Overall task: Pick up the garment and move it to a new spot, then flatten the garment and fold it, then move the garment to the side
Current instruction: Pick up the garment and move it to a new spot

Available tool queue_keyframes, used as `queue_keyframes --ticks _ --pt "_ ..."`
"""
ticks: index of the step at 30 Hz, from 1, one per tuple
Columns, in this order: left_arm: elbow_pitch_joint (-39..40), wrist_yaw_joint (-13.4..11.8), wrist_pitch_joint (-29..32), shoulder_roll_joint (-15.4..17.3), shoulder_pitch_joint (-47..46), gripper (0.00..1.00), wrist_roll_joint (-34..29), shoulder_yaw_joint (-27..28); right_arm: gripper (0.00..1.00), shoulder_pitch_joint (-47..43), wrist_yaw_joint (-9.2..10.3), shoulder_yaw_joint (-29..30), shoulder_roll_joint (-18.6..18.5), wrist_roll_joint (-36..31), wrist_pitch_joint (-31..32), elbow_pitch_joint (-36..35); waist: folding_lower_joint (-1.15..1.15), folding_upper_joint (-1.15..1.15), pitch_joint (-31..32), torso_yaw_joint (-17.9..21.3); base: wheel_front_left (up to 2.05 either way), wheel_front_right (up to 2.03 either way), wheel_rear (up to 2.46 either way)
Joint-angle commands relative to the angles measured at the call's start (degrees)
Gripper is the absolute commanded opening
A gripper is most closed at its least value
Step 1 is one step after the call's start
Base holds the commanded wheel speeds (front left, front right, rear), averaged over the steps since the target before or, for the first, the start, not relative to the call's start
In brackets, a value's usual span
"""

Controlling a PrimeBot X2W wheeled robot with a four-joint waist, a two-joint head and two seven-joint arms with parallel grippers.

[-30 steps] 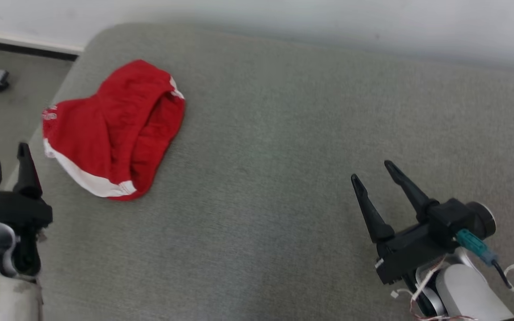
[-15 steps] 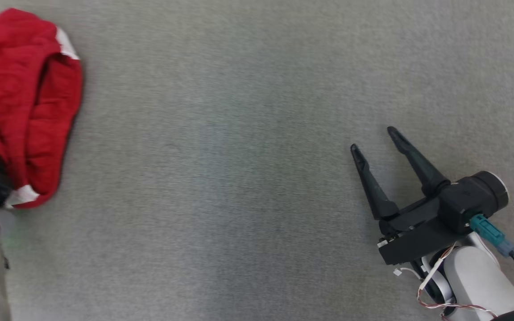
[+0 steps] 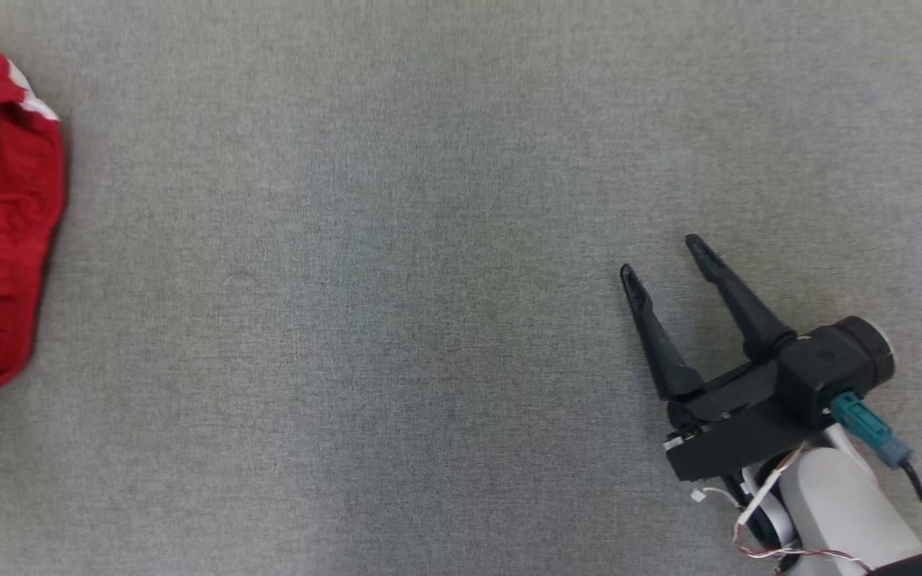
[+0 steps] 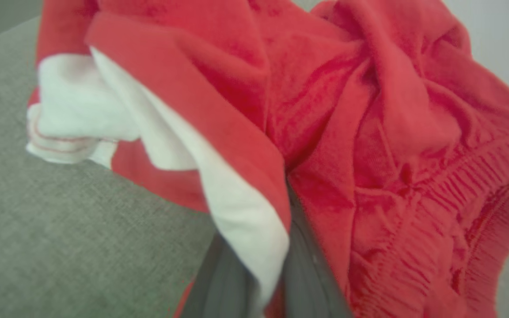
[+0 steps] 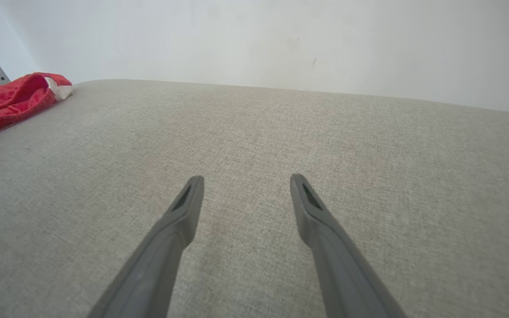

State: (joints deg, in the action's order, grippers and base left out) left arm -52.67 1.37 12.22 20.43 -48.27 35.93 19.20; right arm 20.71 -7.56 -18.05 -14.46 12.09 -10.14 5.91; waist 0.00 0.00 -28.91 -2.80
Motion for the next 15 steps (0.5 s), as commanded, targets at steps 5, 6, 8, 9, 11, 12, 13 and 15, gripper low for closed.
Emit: queue_keyframes --ticks 5,6,8,9,11,12,13,15 --pt "3.28 2.09 -1.14 1.45 1.72 0.0 -1.07 -1.56 1.0 0.45 0.13 -0.96 1.53 1.11 -1.74 3.0 0.0 0.0 5.51 0.04 0.0 0.0 0.0" --pt "4.52 2.26 -1.16 2.27 1.55 0.0 -1.31 -1.71 1.0 0.57 0.13 -1.29 1.88 1.46 -2.14 3.83 0.0 0.0 6.67 0.09 0.0 0.0 0.0" --pt "6.79 2.7 -0.76 3.14 1.46 0.0 -1.63 -2.17 1.0 0.68 0.13 -1.9 2.65 2.14 -2.86 5.36 0.0 0.0 8.8 0.28 0.0 0.0 0.0" --pt "8.12 2.94 -0.34 3.39 1.26 0.0 -1.75 -2.48 1.0 0.59 0.13 -2.17 3.11 2.43 -3.17 6.21 0.0 0.0 10.07 0.4 0.0 0.0 0.0" --pt "10.81 3.34 0.29 3.9 0.95 0.0 -1.91 -3.06 1.0 0.1 0.13 -2.75 3.98 3.08 -3.82 7.97 0.0 0.0 12.7 0.77 0.0 0.0 0.0" --pt "12.37 3.57 1.09 4.31 0.71 0.0 -2.02 -3.47 1.0 -0.1 0.13 -3.01 4.24 3.39 -4.15 8.72 0.0 0.0 13.81 1.0 0.0 0.0 0.0" --pt "14.12 3.78 1.98 4.59 0.39 0.0 -2.01 -3.93 1.0 -0.25 0.13 -3.27 4.47 3.81 -4.25 9.44 0.0 0.0 14.94 1.26 0.0 0.0 0.0" --pt "17.17 3.94 3.58 4.56 0.32 0.0 -1.89 -4.8 1.0 -0.38 0.13 -3.98 4.99 4.22 -4.67 10.81 0.0 0.0 17.4 2.01 0.0 0.0 0.0"
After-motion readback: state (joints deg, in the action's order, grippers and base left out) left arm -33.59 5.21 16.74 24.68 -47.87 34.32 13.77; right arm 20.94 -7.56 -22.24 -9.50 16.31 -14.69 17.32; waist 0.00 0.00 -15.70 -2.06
